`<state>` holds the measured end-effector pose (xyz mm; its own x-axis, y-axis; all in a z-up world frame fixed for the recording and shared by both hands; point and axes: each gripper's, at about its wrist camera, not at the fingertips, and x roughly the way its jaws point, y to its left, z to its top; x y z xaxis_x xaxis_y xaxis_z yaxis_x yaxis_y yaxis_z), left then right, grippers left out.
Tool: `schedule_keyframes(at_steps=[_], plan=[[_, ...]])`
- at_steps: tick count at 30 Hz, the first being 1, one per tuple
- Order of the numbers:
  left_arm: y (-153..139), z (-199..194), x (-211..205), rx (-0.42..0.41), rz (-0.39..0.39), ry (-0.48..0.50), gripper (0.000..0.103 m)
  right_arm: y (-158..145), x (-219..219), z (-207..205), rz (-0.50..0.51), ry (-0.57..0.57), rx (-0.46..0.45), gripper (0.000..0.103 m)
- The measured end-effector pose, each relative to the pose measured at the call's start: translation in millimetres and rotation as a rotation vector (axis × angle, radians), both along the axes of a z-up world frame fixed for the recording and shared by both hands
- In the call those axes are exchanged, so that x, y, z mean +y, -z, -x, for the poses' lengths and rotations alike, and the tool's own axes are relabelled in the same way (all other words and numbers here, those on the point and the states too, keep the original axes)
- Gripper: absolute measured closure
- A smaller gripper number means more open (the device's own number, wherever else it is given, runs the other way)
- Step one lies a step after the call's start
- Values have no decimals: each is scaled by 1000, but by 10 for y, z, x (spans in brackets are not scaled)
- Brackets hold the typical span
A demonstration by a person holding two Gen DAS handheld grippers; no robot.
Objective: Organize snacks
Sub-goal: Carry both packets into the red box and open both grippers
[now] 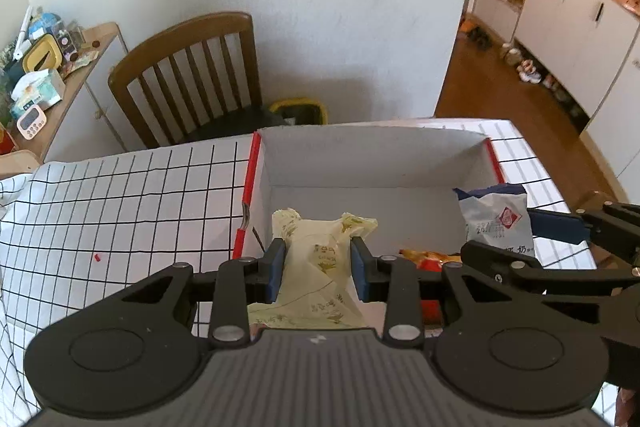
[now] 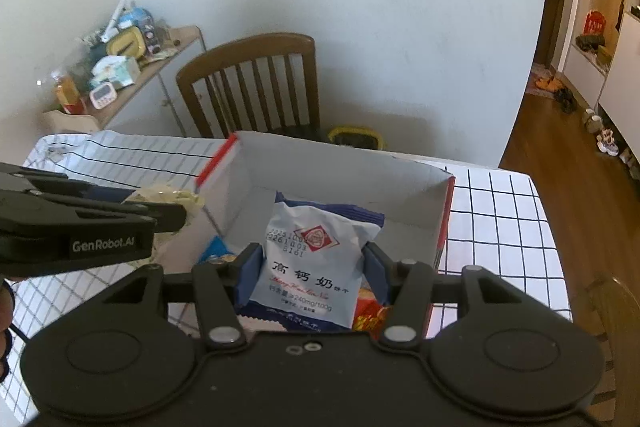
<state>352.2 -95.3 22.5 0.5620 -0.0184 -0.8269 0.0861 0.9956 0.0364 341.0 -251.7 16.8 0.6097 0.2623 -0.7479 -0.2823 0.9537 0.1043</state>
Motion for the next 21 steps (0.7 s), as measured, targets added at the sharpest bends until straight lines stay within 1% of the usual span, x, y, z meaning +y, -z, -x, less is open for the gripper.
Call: schedule_keyframes(at_steps=[4,11,17,21], plan=[[205,-217,-48,40,-21,-4,70,174,-2,-222,16,0,32,49],[593,-500,-114,126,-63,-22,70,507,-18,-539,32,-6,119,49],[852,-588,-170,186,-93,-23,69,757,20,-625,85,-25,171,49],[961,-621,-206,223,-92,-16,69,832,6,-626,88,-31,203,49]])
